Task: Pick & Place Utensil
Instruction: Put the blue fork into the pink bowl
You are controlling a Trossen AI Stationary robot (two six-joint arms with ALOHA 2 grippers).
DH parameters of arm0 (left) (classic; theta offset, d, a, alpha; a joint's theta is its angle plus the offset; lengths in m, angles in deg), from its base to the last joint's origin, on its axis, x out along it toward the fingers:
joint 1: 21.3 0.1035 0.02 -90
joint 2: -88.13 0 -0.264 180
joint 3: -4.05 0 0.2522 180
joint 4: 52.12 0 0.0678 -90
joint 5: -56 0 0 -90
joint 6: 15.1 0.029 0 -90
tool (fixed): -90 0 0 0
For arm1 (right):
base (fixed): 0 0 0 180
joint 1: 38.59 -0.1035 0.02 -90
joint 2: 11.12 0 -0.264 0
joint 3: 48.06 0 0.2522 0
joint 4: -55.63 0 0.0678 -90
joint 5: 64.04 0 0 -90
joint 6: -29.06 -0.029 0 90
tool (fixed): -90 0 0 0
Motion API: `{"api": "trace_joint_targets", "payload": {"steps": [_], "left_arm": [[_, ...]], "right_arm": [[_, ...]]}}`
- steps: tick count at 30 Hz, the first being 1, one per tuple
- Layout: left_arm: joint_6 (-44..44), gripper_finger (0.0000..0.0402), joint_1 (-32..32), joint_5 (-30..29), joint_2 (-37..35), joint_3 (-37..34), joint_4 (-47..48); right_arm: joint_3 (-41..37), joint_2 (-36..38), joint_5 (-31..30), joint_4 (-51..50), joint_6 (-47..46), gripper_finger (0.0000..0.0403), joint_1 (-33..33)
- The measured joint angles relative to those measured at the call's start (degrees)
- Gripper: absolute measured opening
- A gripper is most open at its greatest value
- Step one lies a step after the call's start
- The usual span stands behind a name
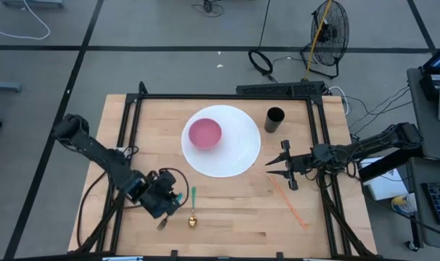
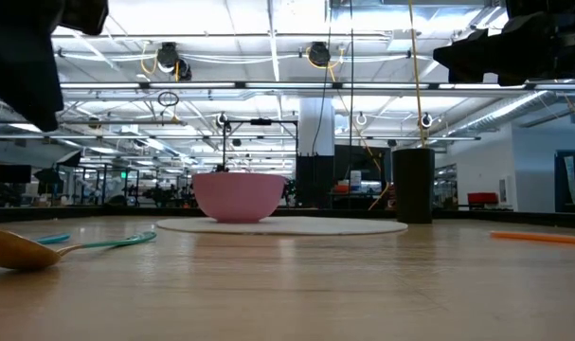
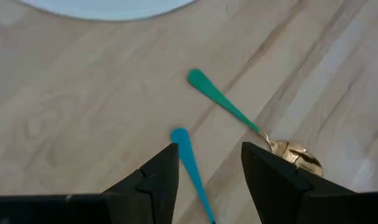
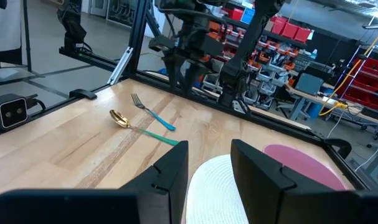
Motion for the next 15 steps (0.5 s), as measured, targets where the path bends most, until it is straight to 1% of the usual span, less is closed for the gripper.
{"api": "trace_joint_targets", "payload": {"steps": [3, 8, 11, 15], "left_arm": [[-2.5, 0.0177, -1.1, 0.2, 0.9, 0.0, -0.7], [-5.0, 0.0177, -1.9, 3.4, 3.1, 0.0, -3.7], [-7.7, 0.0177, -1.9, 7.4, 5.0, 0.0, -4.0], [-10.9, 0.0177, -1.3, 14.9, 8.3, 0.0, -3.4]], "right_arm": [[0.0, 0.0, 0.0, 0.0, 0.0, 0.0116, 0.0], [0.0, 0.0, 0.0, 0.0, 0.0, 0.0116, 0.0], [0.0, 0.0, 0.0, 0.0, 0.0, 0.0116, 0.0], [0.0, 0.0, 0.0, 0.0, 0.0, 0.0116, 0.0]]}}
